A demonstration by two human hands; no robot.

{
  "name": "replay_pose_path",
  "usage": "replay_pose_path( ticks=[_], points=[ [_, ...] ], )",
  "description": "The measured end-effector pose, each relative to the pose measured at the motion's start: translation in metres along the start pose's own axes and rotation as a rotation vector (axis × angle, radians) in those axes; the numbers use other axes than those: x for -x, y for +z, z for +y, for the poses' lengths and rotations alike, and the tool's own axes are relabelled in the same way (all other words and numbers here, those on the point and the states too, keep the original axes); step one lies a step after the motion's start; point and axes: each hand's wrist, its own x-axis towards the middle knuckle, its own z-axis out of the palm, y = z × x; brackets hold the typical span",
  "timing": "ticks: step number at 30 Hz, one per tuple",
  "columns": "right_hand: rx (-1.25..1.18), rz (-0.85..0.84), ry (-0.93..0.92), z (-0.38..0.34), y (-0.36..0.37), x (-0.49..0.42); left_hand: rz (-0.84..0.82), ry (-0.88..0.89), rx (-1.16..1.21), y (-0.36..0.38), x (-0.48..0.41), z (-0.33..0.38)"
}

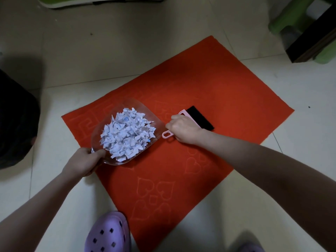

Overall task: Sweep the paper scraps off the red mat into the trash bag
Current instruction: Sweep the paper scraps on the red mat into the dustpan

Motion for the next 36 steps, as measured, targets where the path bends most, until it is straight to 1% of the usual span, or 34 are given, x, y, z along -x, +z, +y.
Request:
replay_pose_path(
  ticks=[2, 3, 6, 7, 9, 11, 13, 15, 18, 19, 21, 24, 28, 30, 33, 36],
  points=[
    [-0.009, 0.003, 0.064, 0.003, -0.003, 0.008, -0.005, 0.01, -0.014, 0.001, 0.001, 0.002],
    [-0.034, 0.037, 0.113, 0.006, -0.007, 0.015, -0.005, 0.017, -0.024, 0.001, 0.002, 0.002],
    [-0.094, 0.238, 0.286, 0.016, -0.03, 0.031, 0.001, 0.042, -0.042, 0.002, 0.007, 0.008],
    [-0.103, 0.281, 0.317, 0.017, -0.042, 0.033, -0.005, 0.052, -0.053, 0.004, 0.009, 0.012],
    [-0.135, 0.309, 0.304, 0.013, -0.067, 0.028, -0.012, 0.081, -0.092, 0.008, 0.01, 0.021],
    [-0.164, 0.304, 0.22, 0.004, -0.088, 0.019, -0.021, 0.114, -0.127, 0.013, 0.01, 0.032],
    [-0.139, 0.245, 0.121, -0.003, -0.101, 0.012, -0.028, 0.141, -0.132, 0.017, 0.01, 0.044],
    [-0.115, 0.172, 0.067, -0.001, -0.103, 0.009, -0.031, 0.158, -0.119, 0.021, 0.011, 0.054],
    [-0.171, 0.121, 0.138, 0.01, -0.106, 0.01, -0.024, 0.163, -0.104, 0.02, 0.013, 0.061],
    [-0.185, 0.139, 0.15, 0.012, -0.109, 0.011, -0.021, 0.161, -0.103, 0.019, 0.014, 0.064],
    [-0.245, 0.24, 0.148, 0.012, -0.115, 0.01, -0.012, 0.151, -0.088, 0.015, 0.015, 0.066],
    [-0.317, 0.331, 0.133, 0.012, -0.127, 0.006, -0.022, 0.135, -0.025, 0.011, 0.019, 0.071],
    [-0.28, 0.553, 0.193, 0.01, -0.157, 0.001, 0.0, 0.109, 0.107, 0.006, 0.024, 0.081],
    [-0.254, 0.625, 0.233, 0.008, -0.169, 0.001, 0.026, 0.102, 0.212, 0.001, 0.031, 0.085],
    [-0.265, 0.606, 0.33, 0.003, -0.182, -0.006, 0.082, 0.065, 0.349, -0.012, 0.05, 0.088],
    [-0.331, 0.553, 0.358, -0.01, -0.188, -0.028, 0.146, 0.026, 0.38, -0.037, 0.07, 0.087]
  ],
)
